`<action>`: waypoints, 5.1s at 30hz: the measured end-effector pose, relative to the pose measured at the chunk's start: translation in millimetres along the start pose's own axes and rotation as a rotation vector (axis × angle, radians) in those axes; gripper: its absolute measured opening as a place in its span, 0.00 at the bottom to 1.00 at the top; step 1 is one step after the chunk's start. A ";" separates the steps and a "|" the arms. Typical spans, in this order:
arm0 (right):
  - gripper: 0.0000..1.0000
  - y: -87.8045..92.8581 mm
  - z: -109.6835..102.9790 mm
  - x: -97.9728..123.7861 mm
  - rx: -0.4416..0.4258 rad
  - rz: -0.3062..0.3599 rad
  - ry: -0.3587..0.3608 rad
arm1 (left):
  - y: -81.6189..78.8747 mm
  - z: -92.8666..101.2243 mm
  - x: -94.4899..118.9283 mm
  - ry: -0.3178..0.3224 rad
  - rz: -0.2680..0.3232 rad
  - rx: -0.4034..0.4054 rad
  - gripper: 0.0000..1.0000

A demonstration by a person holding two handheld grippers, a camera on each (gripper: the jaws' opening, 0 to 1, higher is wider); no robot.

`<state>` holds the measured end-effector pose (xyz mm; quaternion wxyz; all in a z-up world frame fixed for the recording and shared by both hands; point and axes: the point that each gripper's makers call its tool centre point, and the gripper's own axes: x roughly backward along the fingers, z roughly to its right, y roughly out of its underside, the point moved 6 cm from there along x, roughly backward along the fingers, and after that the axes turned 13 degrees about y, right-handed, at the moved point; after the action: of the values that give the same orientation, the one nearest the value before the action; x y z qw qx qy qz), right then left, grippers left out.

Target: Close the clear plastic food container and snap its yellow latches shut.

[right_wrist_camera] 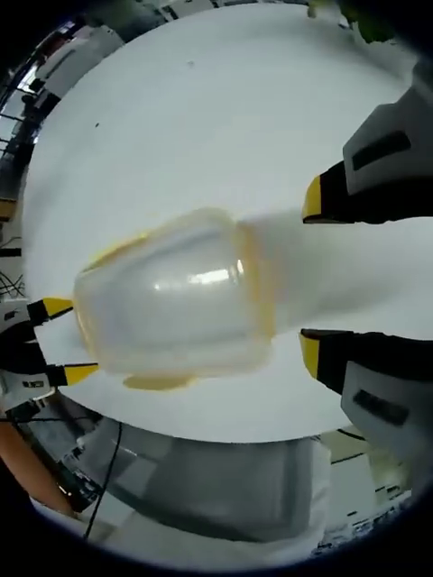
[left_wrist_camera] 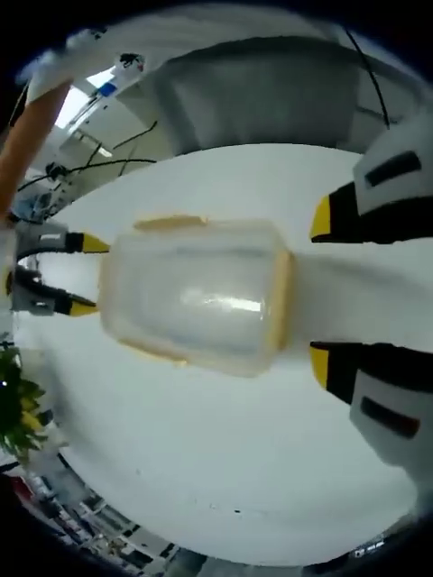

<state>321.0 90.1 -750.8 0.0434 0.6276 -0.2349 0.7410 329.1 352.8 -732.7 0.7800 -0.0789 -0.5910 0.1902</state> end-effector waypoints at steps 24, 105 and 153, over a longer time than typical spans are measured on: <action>0.43 -14.2 11.4 37.0 -0.600 0.105 -0.016 | -11.7 12.8 17.5 0.122 0.442 0.790 0.55; 0.31 -38.9 -12.9 5.9 -0.781 0.086 -0.106 | -20.0 1.0 -13.9 0.059 0.366 0.943 0.25; 0.22 -35.7 -10.8 -1.2 -0.977 0.039 -0.213 | -21.6 0.8 -14.0 0.054 0.392 0.962 0.25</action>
<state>324.2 126.4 -742.5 0.2942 0.6016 -0.5692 0.4770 329.6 327.5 -737.5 0.6927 0.1744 -0.3907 0.5806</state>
